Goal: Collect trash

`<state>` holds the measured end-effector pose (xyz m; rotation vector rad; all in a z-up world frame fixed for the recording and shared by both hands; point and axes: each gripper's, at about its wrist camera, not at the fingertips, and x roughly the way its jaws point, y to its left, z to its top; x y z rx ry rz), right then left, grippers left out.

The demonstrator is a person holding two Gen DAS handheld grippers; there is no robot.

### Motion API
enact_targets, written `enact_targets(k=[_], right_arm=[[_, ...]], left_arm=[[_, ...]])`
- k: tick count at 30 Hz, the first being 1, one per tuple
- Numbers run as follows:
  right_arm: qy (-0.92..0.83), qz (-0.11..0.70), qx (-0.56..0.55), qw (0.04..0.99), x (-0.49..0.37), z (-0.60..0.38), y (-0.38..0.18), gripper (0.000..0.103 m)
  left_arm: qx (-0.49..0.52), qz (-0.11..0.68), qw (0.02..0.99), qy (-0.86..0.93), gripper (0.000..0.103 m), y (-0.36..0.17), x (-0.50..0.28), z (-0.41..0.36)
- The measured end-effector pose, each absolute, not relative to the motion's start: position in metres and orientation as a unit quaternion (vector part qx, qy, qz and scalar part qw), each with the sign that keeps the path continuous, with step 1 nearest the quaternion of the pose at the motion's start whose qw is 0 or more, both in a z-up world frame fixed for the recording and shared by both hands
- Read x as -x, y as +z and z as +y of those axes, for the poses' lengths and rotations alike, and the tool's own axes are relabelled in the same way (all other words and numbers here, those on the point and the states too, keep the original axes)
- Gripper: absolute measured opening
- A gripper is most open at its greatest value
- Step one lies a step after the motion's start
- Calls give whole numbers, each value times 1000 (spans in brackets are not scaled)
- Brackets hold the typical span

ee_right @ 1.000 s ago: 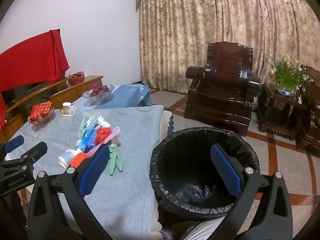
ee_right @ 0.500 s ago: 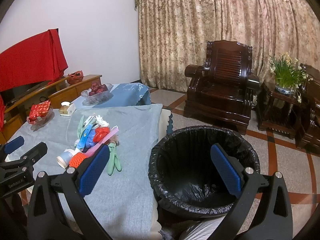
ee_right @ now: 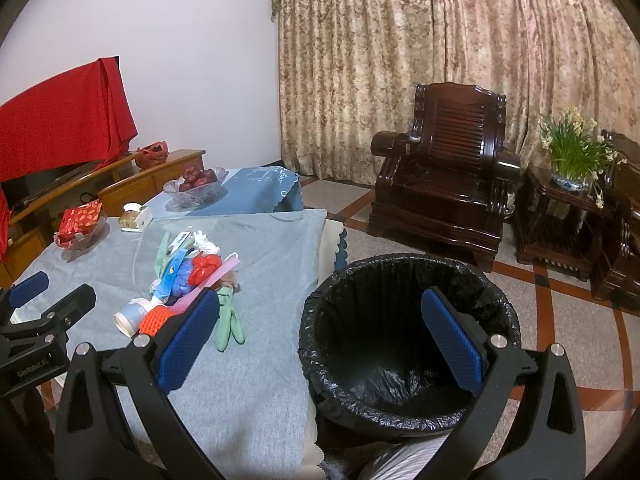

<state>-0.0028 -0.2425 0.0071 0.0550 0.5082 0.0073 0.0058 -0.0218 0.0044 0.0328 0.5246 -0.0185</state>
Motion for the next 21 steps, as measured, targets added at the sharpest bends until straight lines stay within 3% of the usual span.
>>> enact_targets(k=[21], right_arm=[[3, 252, -27, 967, 2, -242, 6, 98]], left_arm=[[-15, 257, 966, -11, 97, -4, -6, -23]])
